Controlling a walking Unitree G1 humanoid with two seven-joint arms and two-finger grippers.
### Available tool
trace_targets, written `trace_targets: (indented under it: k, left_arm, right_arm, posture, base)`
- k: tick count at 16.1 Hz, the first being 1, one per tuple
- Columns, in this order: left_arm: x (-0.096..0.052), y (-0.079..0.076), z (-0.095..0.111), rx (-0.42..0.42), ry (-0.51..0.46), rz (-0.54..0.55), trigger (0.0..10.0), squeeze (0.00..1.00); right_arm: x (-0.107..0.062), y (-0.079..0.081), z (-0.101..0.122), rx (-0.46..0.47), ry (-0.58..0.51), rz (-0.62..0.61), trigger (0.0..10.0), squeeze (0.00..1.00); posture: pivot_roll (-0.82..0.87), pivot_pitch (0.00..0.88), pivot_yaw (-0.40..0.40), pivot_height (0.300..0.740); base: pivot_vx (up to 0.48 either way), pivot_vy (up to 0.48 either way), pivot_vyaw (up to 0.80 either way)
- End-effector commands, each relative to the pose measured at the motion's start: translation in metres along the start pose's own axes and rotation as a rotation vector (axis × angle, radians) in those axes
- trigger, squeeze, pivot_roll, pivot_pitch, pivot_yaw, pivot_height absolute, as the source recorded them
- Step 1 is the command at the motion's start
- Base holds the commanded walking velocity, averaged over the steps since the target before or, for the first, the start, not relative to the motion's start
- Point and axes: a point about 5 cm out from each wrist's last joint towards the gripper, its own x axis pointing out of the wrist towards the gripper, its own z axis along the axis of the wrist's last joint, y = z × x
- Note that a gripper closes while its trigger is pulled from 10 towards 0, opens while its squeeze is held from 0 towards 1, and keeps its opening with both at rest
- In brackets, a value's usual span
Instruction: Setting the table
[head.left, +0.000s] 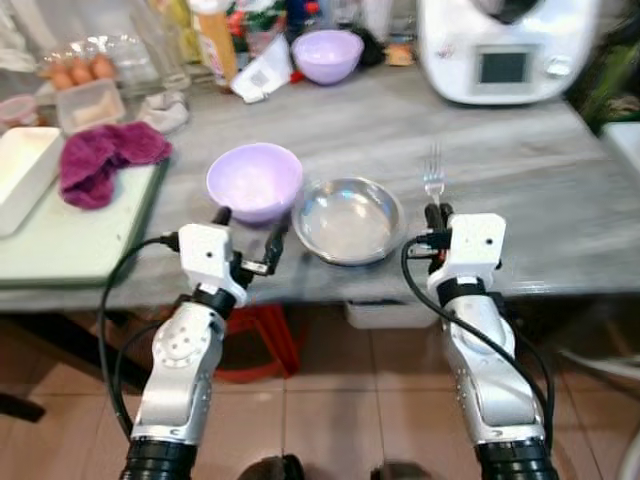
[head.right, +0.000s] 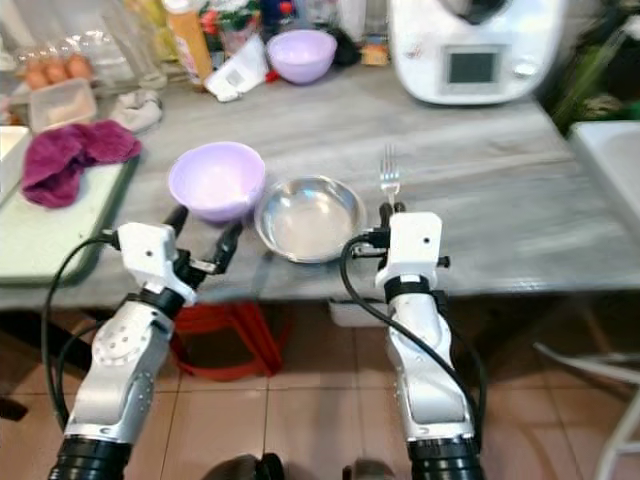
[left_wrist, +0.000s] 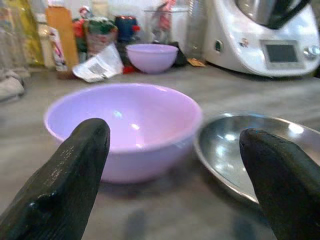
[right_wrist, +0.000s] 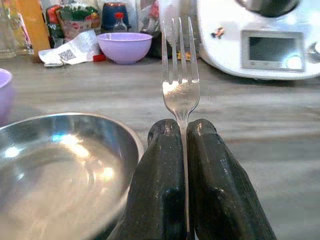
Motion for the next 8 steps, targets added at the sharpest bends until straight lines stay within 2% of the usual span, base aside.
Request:
trace_targets:
  k: [1, 3, 5, 8]
  left_arm:
    - [-0.004, -0.002, -0.001, 0.004, 0.003, -0.011, 10.0, 0.0]
    - [-0.01, 0.003, 0.002, 0.023, 0.007, -0.004, 10.0, 0.0]
    - [-0.012, 0.005, 0.008, 0.025, -0.005, -0.005, 10.0, 0.0]
    - [-0.023, 0.003, 0.01, 0.044, 0.017, -0.048, 10.0, 0.0]
  right_arm:
    - [-0.001, -0.006, 0.0, -0.006, -0.003, -0.017, 10.0, 0.0]
    - [-0.001, -0.006, 0.001, -0.006, -0.005, -0.018, 10.0, 0.0]
    - [0.0, -0.006, 0.003, -0.006, -0.01, -0.02, 10.0, 0.0]
    - [0.001, -0.01, 0.004, -0.015, -0.014, -0.051, 10.0, 0.0]
  posture:
    - [-0.12, 0.175, 0.059, 0.74]
    - [-0.12, 0.175, 0.059, 0.74]
    - [-0.11, 0.182, 0.063, 0.74]
    - [-0.11, 0.189, 0.066, 0.74]
  base:
    - [0.0, 0.0, 0.0]
    - [0.0, 0.0, 0.0]
    - [0.0, 0.0, 0.0]
    - [0.0, 0.0, 0.0]
